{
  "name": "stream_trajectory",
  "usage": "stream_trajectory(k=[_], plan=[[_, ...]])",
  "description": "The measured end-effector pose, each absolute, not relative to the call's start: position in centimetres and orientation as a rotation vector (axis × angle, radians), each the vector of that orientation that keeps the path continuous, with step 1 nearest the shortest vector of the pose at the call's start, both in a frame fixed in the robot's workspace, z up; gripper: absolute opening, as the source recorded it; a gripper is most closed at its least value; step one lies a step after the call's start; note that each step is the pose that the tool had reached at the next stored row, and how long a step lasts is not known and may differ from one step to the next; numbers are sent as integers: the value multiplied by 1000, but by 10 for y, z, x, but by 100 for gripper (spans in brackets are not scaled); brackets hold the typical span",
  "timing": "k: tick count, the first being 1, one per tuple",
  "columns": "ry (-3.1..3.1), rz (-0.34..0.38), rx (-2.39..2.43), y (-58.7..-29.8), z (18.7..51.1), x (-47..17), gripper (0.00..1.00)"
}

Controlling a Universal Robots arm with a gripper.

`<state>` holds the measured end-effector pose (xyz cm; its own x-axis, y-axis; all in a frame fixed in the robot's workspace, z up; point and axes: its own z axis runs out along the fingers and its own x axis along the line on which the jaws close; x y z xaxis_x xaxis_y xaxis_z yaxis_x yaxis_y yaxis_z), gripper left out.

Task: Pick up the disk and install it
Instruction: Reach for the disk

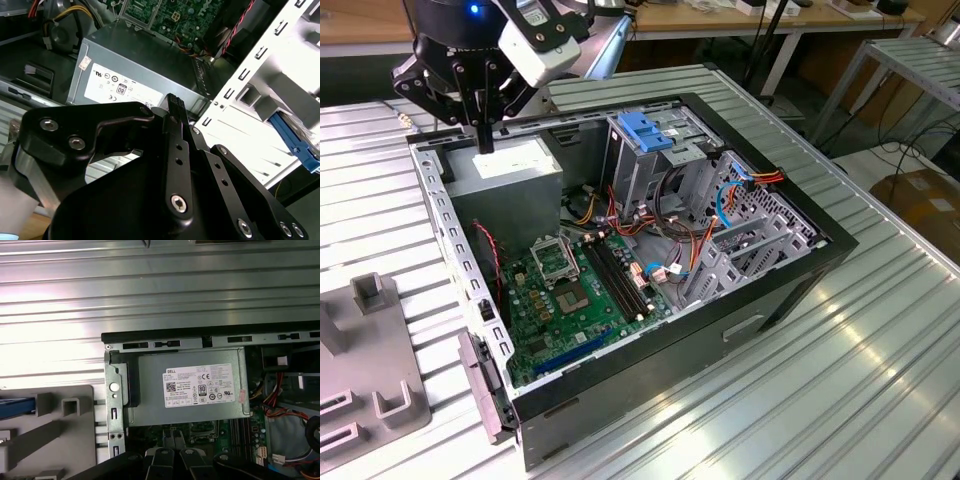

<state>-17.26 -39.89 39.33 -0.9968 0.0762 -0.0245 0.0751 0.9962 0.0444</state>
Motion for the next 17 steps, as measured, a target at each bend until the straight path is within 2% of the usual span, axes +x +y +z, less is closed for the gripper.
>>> stream_trajectory(k=[17], plan=[[3112, 68, 118, -399, 393, -179, 10]])
